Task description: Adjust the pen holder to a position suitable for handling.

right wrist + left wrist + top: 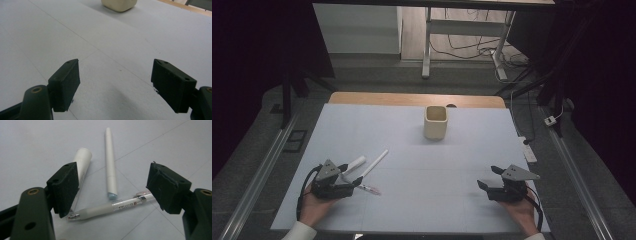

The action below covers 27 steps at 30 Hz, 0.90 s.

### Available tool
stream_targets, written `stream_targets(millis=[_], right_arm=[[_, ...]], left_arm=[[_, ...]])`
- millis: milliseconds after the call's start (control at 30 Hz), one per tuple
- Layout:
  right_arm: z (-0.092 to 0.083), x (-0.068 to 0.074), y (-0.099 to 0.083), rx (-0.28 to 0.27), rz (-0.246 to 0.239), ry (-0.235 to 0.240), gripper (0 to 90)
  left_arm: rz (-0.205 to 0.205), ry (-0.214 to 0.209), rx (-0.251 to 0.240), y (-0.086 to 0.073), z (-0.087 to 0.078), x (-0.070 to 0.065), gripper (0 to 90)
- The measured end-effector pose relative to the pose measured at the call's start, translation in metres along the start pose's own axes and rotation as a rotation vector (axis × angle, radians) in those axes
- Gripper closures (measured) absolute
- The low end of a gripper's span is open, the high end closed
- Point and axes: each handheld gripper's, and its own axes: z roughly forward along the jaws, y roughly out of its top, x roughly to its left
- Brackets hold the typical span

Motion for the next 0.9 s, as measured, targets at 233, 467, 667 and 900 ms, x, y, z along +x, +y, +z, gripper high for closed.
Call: stream_targets(millis=[233, 467, 667, 900], right_arm=[[0.0, 0.0, -0.001, 0.001, 0.003, 0.004, 23.1], [0.002, -0.001, -0.001, -0.004, 0.017, 0.009, 23.5], [0.006, 0.0, 0.001, 0.004, 0.023, -0.002, 24.3], [0.011, 0.006, 0.006, 0.014, 0.019, -0.023, 24.6]], left_arm=[[0.001, -0.001, 0.002, 0.0, 0.001, 0.0, 24.9], [0.006, 0.004, -0.001, 0.0, 0.002, -0.002, 24.6], [0.011, 0.006, 0.007, 0.0, 0.003, -0.002, 24.2], [0.009, 0.006, 0.001, 0.0, 0.002, -0.001, 24.0]])
